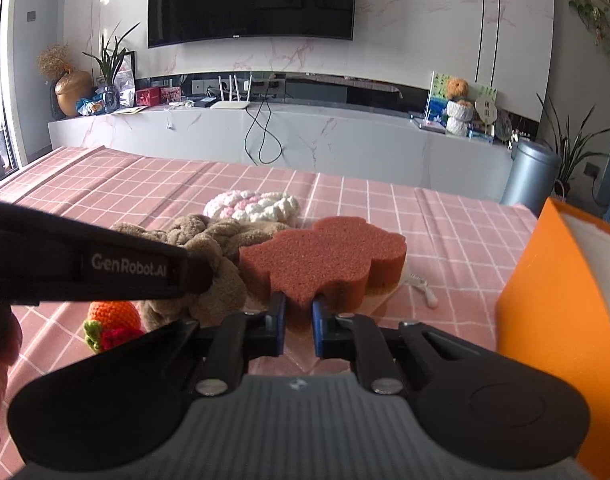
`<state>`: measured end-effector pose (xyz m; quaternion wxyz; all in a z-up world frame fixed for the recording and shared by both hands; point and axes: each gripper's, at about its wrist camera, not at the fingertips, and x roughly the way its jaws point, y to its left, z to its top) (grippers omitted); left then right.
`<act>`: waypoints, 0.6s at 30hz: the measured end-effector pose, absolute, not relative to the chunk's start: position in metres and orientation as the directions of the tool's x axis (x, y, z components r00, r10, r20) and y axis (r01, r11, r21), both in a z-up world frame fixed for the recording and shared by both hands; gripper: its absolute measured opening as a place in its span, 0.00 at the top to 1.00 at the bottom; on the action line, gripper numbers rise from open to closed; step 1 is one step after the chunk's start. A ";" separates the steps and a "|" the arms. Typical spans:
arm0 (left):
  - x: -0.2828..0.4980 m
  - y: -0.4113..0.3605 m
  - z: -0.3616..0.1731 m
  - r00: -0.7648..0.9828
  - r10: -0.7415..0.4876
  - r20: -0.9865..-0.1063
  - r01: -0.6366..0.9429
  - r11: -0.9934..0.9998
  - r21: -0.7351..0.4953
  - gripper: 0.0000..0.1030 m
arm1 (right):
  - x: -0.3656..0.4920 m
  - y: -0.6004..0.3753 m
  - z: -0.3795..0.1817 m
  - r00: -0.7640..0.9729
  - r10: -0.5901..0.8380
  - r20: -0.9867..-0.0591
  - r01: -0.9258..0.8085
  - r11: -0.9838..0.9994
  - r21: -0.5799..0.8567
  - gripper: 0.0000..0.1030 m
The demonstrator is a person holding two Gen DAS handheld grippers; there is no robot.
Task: Organize soft objects
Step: 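Grasp the brown towel bundle with the left tool while the right tool approaches the sponge, then grasp the red-orange sponge with the right tool while the left tool holds the towel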
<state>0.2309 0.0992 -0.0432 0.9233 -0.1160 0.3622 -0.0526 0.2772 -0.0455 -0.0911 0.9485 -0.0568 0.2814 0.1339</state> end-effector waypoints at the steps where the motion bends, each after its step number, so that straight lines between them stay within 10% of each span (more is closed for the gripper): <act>1: 0.230 0.099 -0.039 0.737 -0.181 -0.651 0.015 0.968 -0.251 0.73 | 0.274 -0.047 -0.087 0.812 0.223 -0.540 -0.288 0.957 -0.039 0.90; 18: 0.161 0.101 0.005 0.792 -0.167 -0.587 0.041 0.974 -0.222 0.74 | 0.187 -0.081 -0.049 0.820 0.285 -0.496 -0.349 0.936 -0.040 0.90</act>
